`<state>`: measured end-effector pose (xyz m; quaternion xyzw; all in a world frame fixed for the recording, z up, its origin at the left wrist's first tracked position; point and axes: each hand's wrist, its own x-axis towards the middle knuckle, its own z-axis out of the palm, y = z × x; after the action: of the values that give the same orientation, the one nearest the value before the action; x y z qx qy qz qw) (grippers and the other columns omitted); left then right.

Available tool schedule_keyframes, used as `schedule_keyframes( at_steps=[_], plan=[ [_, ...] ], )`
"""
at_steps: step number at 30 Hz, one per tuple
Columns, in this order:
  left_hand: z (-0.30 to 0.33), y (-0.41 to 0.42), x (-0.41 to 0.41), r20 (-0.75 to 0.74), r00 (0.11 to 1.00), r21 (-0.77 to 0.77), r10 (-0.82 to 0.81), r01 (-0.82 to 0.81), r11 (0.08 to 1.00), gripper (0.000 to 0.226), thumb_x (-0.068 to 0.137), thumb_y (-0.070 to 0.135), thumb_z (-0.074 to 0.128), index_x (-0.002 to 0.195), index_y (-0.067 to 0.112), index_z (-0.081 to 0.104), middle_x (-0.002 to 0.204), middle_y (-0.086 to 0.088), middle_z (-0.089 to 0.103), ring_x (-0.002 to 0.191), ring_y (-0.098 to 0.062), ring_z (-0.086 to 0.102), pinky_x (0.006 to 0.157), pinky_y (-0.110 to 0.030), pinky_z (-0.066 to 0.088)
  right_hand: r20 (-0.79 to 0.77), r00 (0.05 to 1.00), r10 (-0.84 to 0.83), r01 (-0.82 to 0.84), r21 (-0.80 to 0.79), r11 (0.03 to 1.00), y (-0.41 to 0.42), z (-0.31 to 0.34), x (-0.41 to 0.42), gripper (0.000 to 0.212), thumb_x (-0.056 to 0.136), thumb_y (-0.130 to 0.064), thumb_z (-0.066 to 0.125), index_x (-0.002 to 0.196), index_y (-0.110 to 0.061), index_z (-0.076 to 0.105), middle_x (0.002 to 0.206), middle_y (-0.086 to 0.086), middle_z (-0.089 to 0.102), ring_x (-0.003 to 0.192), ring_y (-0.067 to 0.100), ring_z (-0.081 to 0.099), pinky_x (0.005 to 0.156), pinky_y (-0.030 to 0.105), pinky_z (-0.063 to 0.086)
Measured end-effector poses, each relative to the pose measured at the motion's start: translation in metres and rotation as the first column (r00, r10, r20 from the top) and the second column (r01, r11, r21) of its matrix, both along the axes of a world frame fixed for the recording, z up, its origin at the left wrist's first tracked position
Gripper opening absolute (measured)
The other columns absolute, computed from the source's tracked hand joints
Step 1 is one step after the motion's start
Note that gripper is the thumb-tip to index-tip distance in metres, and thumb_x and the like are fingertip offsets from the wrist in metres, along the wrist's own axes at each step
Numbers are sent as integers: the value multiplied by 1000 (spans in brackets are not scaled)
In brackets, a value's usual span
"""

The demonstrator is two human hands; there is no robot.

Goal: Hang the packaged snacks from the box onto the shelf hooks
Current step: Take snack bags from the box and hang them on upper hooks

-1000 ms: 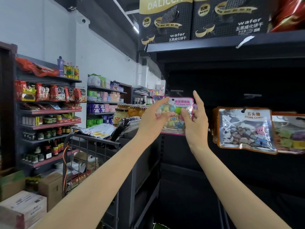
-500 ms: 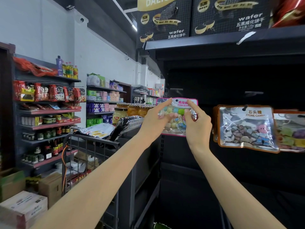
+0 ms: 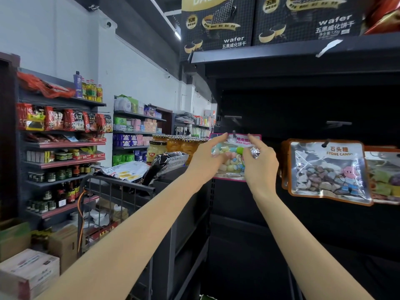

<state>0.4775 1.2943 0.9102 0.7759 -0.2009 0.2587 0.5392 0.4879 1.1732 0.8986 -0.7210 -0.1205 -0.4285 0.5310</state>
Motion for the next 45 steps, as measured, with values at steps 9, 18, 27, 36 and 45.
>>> schedule_keyframes(
  at_steps=[9, 18, 27, 36, 45],
  plan=[
    [3, -21, 69, 12, 970, 305, 241, -233, 923, 61, 93, 0, 46, 147, 22, 28, 134, -11, 46, 91, -9, 44, 70, -1, 31, -92, 965, -245, 213, -269, 939, -1, 3, 50, 58, 89, -4, 57, 141, -20, 38, 146, 5, 18, 128, 24, 32, 81, 25, 38],
    [0, -10, 80, 8, 959, 311, 285, -273, 910, 68, 89, -1, 53, 145, 28, 31, 131, -15, 46, 106, -19, 50, 73, -1, 39, -90, 923, -375, 319, -365, 874, 0, -1, 53, 56, 86, -8, 61, 137, -17, 40, 150, 10, 11, 136, 31, 15, 106, 43, 37],
    [-34, 53, -12, 252, 892, 300, 375, -440, 846, 31, 93, 15, 54, 123, 18, 54, 95, 6, 59, 81, -8, 53, 79, -23, 44, -105, 988, 115, -142, -309, 940, 44, -31, -12, 23, 94, -8, 51, 113, -14, 61, 101, -5, 59, 95, 10, 56, 79, 18, 41],
    [-173, 181, -116, -89, 772, 393, 629, -553, 735, 18, 92, 17, 54, 107, 18, 63, 96, 3, 64, 87, -15, 60, 80, -33, 51, -461, 826, 324, -518, -393, 760, 176, -159, -84, 25, 93, -10, 47, 111, -16, 64, 108, -1, 66, 99, 14, 59, 79, 24, 45],
    [-324, 286, -191, -525, 443, 487, 726, -543, 684, 30, 89, 11, 56, 116, 0, 51, 107, -18, 64, 104, -33, 58, 84, -34, 44, -784, 563, 261, -782, -402, 476, 276, -307, -116, 26, 89, -9, 48, 108, -11, 65, 112, 11, 66, 109, 27, 58, 84, 29, 42]
  ],
)
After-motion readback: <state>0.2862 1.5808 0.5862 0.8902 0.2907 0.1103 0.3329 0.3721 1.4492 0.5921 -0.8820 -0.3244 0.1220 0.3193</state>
